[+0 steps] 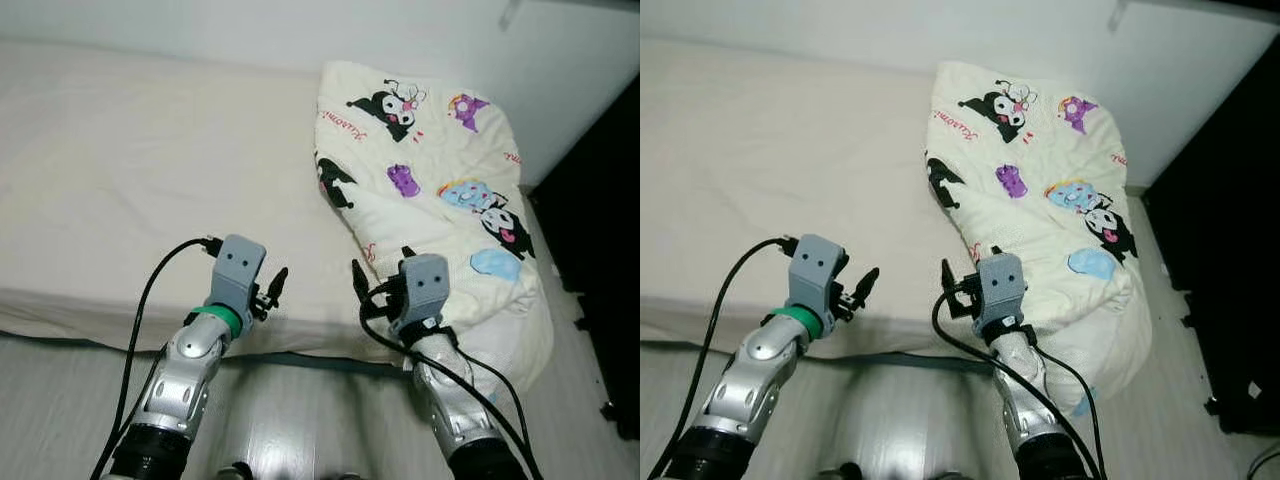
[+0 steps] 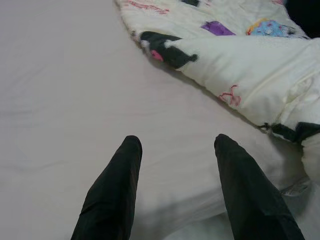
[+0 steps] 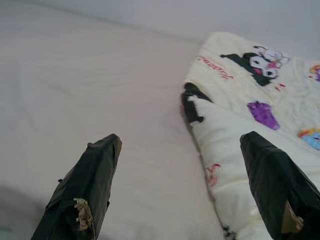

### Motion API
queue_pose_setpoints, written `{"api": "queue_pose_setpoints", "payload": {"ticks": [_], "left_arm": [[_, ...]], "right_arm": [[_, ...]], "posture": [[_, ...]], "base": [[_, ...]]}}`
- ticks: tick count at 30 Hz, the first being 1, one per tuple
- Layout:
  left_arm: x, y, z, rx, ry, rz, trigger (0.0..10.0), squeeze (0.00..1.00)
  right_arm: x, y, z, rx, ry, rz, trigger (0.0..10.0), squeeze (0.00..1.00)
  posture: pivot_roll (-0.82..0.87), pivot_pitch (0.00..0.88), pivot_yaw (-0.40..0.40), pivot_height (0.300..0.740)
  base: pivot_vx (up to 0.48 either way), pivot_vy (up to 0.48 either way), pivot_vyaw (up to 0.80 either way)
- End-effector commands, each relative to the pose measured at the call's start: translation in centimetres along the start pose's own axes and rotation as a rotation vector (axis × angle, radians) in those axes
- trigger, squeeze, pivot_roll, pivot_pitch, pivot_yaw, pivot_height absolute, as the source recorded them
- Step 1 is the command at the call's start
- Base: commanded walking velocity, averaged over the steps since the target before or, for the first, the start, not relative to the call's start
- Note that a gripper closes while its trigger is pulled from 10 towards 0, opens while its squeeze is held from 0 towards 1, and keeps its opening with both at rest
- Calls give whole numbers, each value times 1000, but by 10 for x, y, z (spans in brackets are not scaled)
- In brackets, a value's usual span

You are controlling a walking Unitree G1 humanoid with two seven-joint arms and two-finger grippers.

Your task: Clean up the room

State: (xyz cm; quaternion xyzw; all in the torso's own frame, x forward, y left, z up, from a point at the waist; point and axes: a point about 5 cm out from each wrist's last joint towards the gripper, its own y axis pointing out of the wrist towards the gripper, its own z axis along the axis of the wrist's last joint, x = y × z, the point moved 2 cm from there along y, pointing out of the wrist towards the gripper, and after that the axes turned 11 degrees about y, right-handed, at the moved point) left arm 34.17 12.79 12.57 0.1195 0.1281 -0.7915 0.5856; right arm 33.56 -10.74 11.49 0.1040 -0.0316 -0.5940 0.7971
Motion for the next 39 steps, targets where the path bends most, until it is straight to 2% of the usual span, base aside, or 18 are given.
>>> {"api": "queue_pose_setpoints", "payload": {"ticks": [1, 29, 39], "left_arm": [[4, -4, -9, -26, -11, -11, 10000, 0], [5, -3, -11, -30, -10, -13, 10000, 0], [7, -2, -13, -37, -11, -16, 10000, 0]], "right_arm": [[0, -4, -8, -30, 7, -5, 10000, 0], [5, -5, -7, -27, 7, -43, 10000, 0], [9, -4, -6, -21, 3, -53, 10000, 0]], "posture": [[18, 125, -19, 726], [14, 123, -19, 726], [10, 124, -22, 691]], "base": [[0, 0, 0], [0, 0, 0], [0, 0, 0]]}}
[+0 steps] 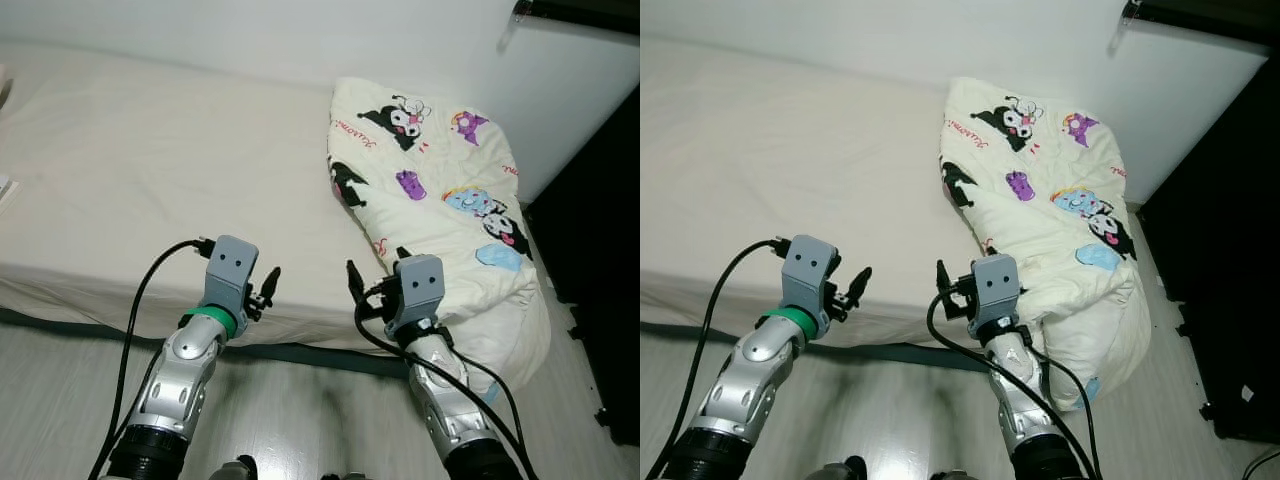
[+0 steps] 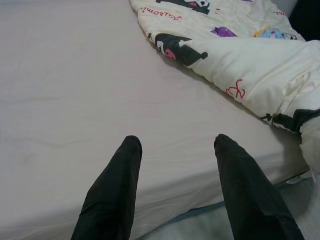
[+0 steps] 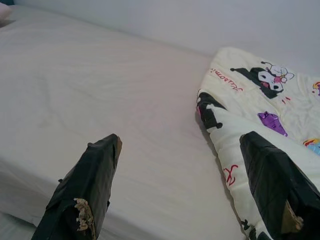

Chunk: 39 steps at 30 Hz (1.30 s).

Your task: Clean up the room

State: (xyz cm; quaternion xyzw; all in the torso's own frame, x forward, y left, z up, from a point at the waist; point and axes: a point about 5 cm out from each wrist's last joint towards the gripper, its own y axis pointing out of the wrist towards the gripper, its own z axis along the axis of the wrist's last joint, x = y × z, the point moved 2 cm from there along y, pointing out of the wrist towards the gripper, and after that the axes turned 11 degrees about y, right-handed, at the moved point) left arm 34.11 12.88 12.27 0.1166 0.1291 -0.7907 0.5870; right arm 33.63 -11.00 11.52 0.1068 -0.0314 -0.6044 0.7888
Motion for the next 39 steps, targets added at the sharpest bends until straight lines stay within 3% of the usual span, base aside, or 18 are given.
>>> {"api": "queue_pose_setpoints", "payload": {"ticks": [1, 27, 29, 39], "left_arm": [[7, -2, -10, -31, -7, -19, 10000, 0], [5, -2, -11, -33, 1, -19, 10000, 0], [5, -1, -11, -33, 1, -21, 10000, 0], [5, -2, -11, -32, 2, -24, 10000, 0]], "right_arm": [[7, -4, -6, -26, 3, -27, 10000, 0], [11, -2, -3, -13, 16, -49, 10000, 0], [19, -1, 1, -5, 10, -71, 10000, 0], [27, -1, 3, 2, 11, -97, 10000, 0]], "posture": [[10, 124, -22, 686], [12, 119, -15, 581], [12, 119, -15, 561], [12, 124, -12, 521]], "base": [[0, 0, 0], [0, 0, 0], [0, 0, 0], [0, 0, 0]]}}
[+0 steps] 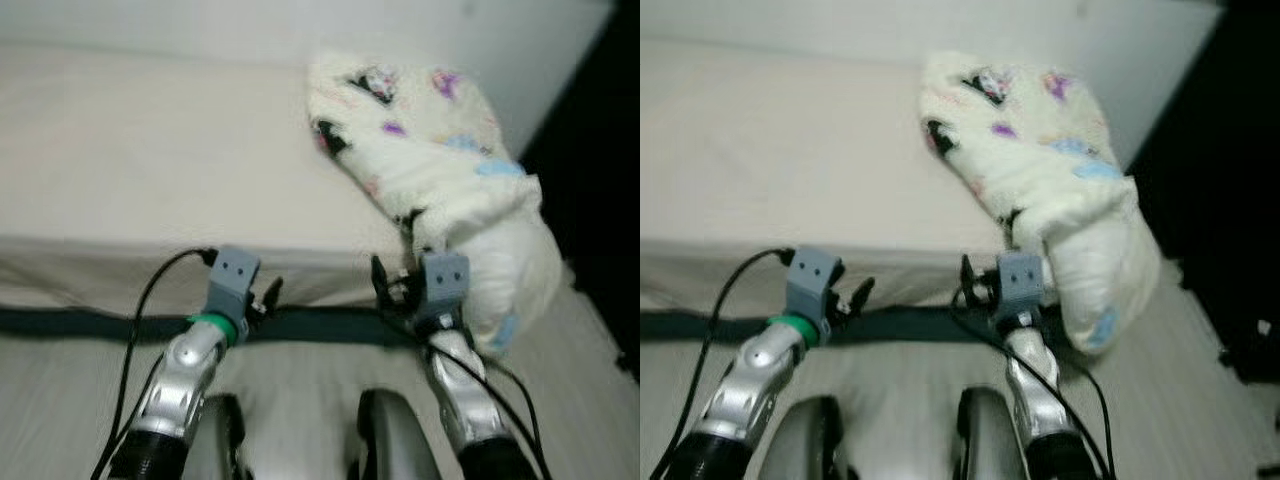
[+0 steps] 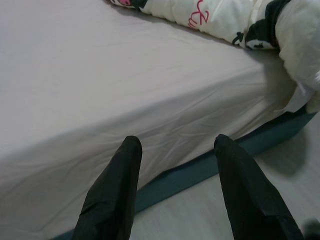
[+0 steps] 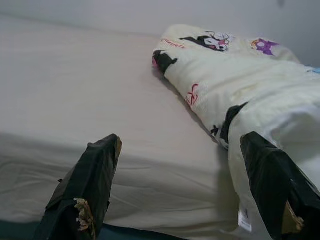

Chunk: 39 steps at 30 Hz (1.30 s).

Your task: Clean up the room

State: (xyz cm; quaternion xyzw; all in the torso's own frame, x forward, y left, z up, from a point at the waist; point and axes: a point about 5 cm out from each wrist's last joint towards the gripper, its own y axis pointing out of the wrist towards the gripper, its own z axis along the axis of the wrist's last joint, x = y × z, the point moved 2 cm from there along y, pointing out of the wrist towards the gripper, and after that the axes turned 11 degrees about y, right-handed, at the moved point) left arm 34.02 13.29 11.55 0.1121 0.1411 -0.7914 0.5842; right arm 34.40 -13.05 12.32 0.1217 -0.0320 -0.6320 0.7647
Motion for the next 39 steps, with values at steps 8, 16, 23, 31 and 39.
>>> {"api": "queue_pose_setpoints", "payload": {"ticks": [8, 16, 23, 31, 39], "left_arm": [[6, 0, -3, -8, -4, -18, 10000, 0], [3, 1, -1, -5, -3, -9, 10000, 0], [-1, 2, 2, 0, -2, 6, 10000, 0], [-35, -4, 13, 16, 37, 84, 10000, 0], [-58, -25, 21, 28, 57, 149, 10000, 0]], "right_arm": [[5, -6, -7, -27, 6, -26, 10000, 0], [18, 5, 38, 126, -105, -21, 10000, 0], [77, 14, 110, 342, 7, -188, 10000, 0], [130, 40, 92, 265, 512, -342, 10000, 1000], [88, 73, 110, 254, 664, -50, 10000, 1000]], "posture": [[11, 124, -9, 481], [11, 124, -9, 456], [15, 138, -8, 456], [75, 191, -3, 456], [155, 230, -18, 456]], "base": [[0, 0, 0], [0, 0, 0], [0, 0, 0], [0, 0, 0], [0, 0, 0]]}}
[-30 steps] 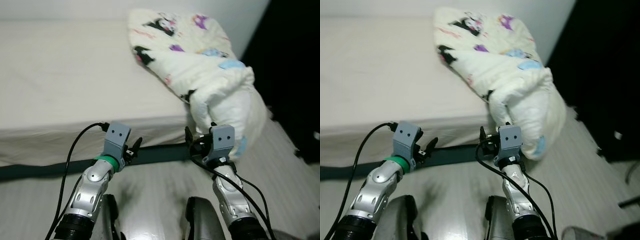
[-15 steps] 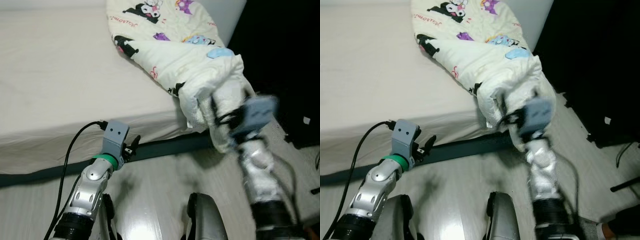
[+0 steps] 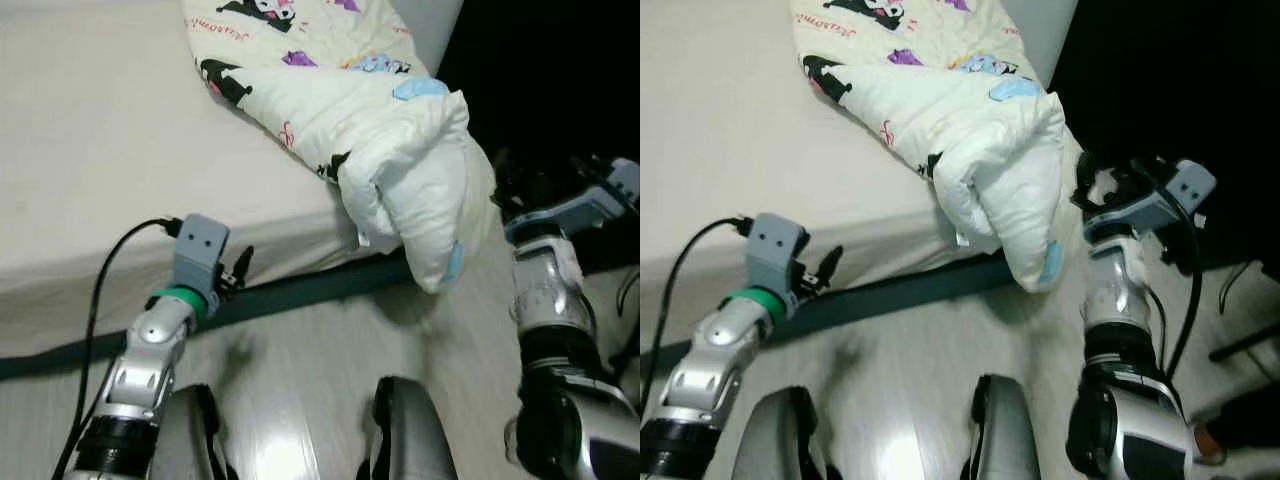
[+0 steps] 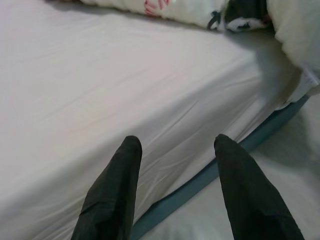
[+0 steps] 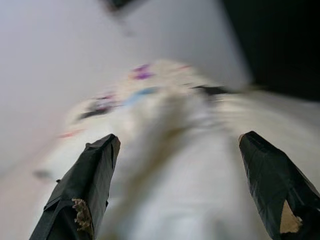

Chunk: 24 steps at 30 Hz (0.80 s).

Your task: Clean up the room

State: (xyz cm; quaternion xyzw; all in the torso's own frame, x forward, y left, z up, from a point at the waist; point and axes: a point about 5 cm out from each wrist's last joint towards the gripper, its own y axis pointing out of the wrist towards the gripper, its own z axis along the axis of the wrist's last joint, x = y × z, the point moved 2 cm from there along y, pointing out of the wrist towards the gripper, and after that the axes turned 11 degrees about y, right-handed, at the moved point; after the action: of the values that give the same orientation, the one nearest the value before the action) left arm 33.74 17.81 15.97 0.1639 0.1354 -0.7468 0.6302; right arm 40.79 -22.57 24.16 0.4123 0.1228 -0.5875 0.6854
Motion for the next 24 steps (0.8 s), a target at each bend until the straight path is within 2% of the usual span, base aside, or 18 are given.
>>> {"api": "queue_pose_setpoints", "payload": {"ticks": [1, 2, 3, 5, 6, 7, 9, 10, 12, 17, 24], "left_arm": [[-7, -10, -2, -16, -10, 14, 10000, 0], [-7, -10, -2, -16, -10, 14, 10000, 0], [-9, -13, 0, -13, -7, 16, 10000, 0], [-9, -13, 0, -13, -7, 16, 10000, 0], [-14, -22, 2, -14, 5, 16, 10000, 0], [-14, -22, 2, -14, 5, 16, 10000, 0], [-23, -40, 5, -24, 28, 31, 10000, 0], [-23, -40, 5, -24, 28, 31, 10000, 0], [-29, -51, 6, -37, 41, 48, 10000, 0], [-32, -59, 6, -52, 45, 68, 10000, 0], [-29, -64, 8, -66, 49, 68, 10000, 0]], "right_arm": [[-8, 3, -10, -45, 76, 58, 10000, 1000], [-8, 3, -10, -45, 76, 58, 10000, 1000], [-12, 6, -11, -49, 89, 71, 10000, 784], [-12, 6, -11, -49, 89, 71, 10000, 784], [-17, 10, -17, -73, 113, 88, 10000, 0], [-17, 10, -17, -73, 113, 88, 10000, 0], [-19, 15, -27, -113, 178, 74, 10000, 0], [-19, 15, -27, -113, 178, 74, 10000, 0], [-11, 15, -29, -110, 226, -10, 10000, 0], [1, 15, -23, -85, 216, -103, 10000, 0], [-8, 23, -12, -90, 204, -37, 10000, 0]], "posture": [[174, 244, -15, 456], [174, 244, -15, 456], [174, 244, -15, 456], [174, 244, -15, 456], [206, 259, -15, 456], [206, 259, -15, 456], [266, 282, -28, 456], [266, 282, -28, 456], [295, 296, -31, 456], [321, 306, -29, 456], [343, 310, -26, 456]], "base": [[0, 0, 0], [0, 0, 0], [0, 0, 0], [0, 0, 0], [0, 0, 0], [0, 0, 0], [0, 0, 0], [0, 0, 0], [0, 0, 0], [0, 0, 0], [0, 0, 0]]}}
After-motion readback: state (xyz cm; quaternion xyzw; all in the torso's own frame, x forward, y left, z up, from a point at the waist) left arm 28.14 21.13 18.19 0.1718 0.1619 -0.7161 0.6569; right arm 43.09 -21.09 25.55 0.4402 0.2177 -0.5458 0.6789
